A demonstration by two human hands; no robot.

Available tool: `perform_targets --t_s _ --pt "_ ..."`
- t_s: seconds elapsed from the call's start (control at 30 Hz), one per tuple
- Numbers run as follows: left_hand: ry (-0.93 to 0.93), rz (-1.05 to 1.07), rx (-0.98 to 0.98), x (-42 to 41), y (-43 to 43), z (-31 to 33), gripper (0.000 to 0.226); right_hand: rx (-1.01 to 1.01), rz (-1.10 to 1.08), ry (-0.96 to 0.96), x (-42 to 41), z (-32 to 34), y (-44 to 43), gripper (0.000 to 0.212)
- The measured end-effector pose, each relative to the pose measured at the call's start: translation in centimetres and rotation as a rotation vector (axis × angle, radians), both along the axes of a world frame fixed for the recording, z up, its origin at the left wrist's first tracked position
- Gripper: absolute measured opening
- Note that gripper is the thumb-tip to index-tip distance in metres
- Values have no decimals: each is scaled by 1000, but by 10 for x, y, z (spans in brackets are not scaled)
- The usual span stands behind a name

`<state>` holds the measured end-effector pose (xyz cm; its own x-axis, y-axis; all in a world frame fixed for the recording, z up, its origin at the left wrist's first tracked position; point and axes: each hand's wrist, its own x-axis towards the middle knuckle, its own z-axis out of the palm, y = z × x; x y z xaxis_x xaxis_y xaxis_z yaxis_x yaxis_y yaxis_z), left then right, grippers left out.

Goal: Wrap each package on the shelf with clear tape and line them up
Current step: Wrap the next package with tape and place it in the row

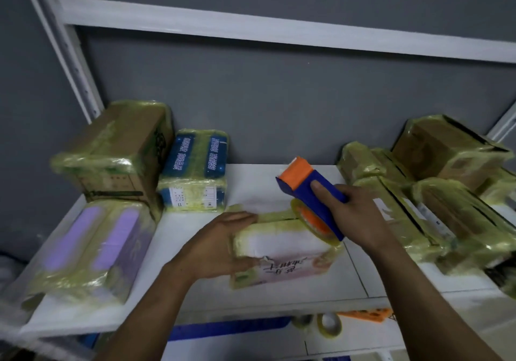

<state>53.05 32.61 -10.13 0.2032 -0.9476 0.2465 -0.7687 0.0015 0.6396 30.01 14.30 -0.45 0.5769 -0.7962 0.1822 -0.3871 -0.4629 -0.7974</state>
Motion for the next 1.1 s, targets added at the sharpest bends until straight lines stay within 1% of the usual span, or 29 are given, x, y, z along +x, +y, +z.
perform_targets --t_s 0.07,0.2,0.27,0.37,0.47,0.53,0.63,0.7,0.73,0.8,0.83,0.87,0.9,0.97,1.03,1.1 --pt "32 13 -30 -2 10 0 97 -9 71 39 12 7 1 64" --pt "48 123 -213 -10 20 -5 73 -73 137 77 32 16 3 65" --pt "35 197 -252 -14 23 -11 73 -66 174 77 39 19 2 66" --pt "17 229 -228 -17 27 -22 78 -26 252 133 49 21 1 66" --pt "-22 235 -229 -17 29 -27 73 9 343 308 60 20 -1 64" --pt "-46 250 -225 -19 31 -29 74 8 367 377 67 23 -4 64" --pt "-63 266 -175 -20 32 -30 76 -70 342 359 75 29 -8 67" --pt "28 272 -155 -18 30 -25 73 -109 345 350 79 29 -9 73" --pt "87 273 -157 -17 29 -20 68 -127 356 380 80 27 -8 76" --pt "201 277 -152 -15 26 -10 46 -155 376 437 82 23 -7 77" --pt "292 286 -131 -14 25 -5 32 -159 379 448 83 21 -8 77" --pt "428 304 -119 -14 24 1 21 -159 382 453 85 20 -9 77" --pt "559 341 -122 -15 23 7 20 -161 384 457 86 19 -9 78" --pt "744 432 -149 -17 20 19 30 -166 393 462 87 17 -11 80" --pt "862 475 -160 -18 16 31 38 -159 396 452 87 15 -12 78" --pt "930 445 -148 -21 12 41 35 -147 401 425 86 14 -13 76"
